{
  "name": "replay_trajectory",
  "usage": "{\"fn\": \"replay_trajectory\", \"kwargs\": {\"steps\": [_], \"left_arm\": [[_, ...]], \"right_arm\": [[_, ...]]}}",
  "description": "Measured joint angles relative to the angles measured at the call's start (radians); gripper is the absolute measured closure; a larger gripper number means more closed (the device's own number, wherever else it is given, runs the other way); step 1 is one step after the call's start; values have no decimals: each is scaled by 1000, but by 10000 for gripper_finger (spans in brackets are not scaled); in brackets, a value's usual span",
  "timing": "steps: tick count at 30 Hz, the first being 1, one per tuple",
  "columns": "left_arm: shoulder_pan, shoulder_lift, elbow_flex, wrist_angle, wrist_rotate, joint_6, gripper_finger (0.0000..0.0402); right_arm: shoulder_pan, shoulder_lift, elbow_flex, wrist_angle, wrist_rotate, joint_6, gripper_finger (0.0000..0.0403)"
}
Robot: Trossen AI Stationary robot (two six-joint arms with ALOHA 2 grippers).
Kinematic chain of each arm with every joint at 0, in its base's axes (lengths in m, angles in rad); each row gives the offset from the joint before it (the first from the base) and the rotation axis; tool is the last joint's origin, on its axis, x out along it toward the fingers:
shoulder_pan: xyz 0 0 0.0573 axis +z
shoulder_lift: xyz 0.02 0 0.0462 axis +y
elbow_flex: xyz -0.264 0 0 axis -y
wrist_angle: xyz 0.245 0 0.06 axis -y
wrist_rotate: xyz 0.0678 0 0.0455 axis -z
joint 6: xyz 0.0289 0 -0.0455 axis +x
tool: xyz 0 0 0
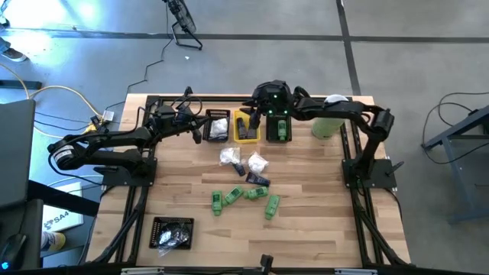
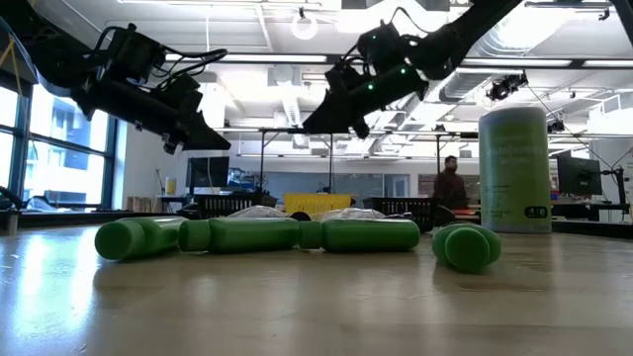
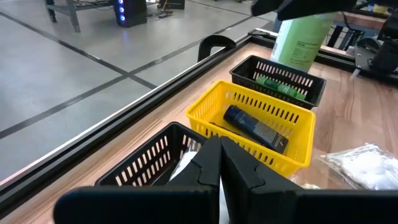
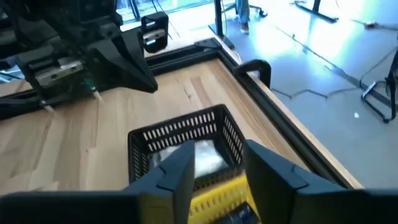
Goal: Pick & Place Travel size toiletries
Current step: Put the green shampoo bottle into the top right black bin
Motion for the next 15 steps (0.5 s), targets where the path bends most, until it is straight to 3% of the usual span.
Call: {"fn": "replay_trajectory", "kwargs": {"steps": [8,11,15], "left_arm": [[0,0,0,-6,0,0,401],[0,0,0,-13,0,0,402],[0,0,0,-40,0,0,401]], "right_arm": [[6,-81,0,-200,-55,110,387],[23,-129,0,-250,-51,126,397],[57,-195,1,-356,54,118,400]]}}
